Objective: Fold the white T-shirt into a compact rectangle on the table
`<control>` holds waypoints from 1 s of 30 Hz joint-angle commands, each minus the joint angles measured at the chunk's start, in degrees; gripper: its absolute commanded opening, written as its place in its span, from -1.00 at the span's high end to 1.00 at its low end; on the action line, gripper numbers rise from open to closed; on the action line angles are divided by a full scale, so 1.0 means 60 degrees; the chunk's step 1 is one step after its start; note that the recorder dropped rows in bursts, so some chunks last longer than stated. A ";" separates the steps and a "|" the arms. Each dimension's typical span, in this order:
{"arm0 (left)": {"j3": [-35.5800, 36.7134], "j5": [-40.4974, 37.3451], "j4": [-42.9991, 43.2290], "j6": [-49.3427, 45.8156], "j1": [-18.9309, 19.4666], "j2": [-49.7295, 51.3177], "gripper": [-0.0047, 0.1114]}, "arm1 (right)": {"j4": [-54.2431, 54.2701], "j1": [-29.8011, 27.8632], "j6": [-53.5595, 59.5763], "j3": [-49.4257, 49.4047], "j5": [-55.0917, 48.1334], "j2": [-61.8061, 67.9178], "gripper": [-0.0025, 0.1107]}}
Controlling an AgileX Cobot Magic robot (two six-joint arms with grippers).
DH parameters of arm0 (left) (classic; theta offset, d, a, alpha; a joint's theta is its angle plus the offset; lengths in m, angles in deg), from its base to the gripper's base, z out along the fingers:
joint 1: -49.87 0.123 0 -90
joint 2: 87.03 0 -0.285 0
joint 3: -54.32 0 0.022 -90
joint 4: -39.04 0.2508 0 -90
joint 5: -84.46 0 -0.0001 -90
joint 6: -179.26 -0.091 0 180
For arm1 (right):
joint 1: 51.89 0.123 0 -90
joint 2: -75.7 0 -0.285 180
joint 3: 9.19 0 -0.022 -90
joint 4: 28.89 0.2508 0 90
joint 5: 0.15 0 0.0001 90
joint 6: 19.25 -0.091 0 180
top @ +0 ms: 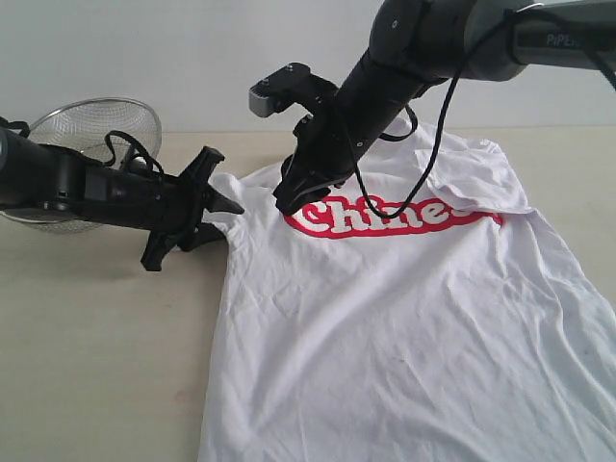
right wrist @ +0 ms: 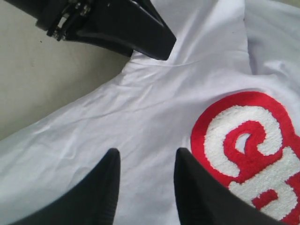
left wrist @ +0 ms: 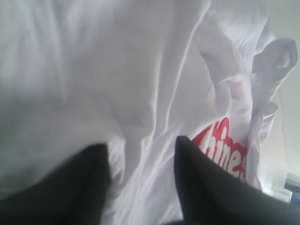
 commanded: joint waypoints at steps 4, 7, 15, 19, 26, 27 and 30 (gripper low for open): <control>-0.0046 0.0166 0.0036 0.0049 -0.0039 0.0016 0.84 | 0.0025 0.0004 -0.0037 -0.0043 -0.0025 -0.0037 0.39; -0.0046 0.0166 0.0036 -0.0131 -0.0039 0.0016 0.84 | 0.0025 0.0004 -0.0037 -0.0043 -0.0025 -0.0037 0.39; -0.0065 -0.0331 0.0036 -0.2213 -0.0187 -0.0001 0.84 | 0.0043 0.0004 -0.0138 -0.0043 -0.0062 -0.0037 0.39; -0.0216 0.0108 0.0731 -0.2321 -0.0569 -0.0068 0.84 | 0.0043 0.0004 -0.0208 -0.0043 -0.0098 -0.0037 0.39; -0.0433 0.1633 0.2225 -0.2185 -0.1403 -0.0565 0.84 | 0.0022 0.0004 -0.0291 -0.0043 -0.0142 -0.0037 0.39; -0.0433 0.1796 0.2390 -0.2147 -0.1477 -0.0702 0.84 | 0.0022 0.0004 -0.0309 -0.0043 -0.0181 -0.0037 0.39; -0.0473 0.2193 0.2902 -0.2147 -0.1601 -0.1081 0.84 | 0.0022 0.0004 -0.0361 -0.0043 -0.0203 -0.0037 0.39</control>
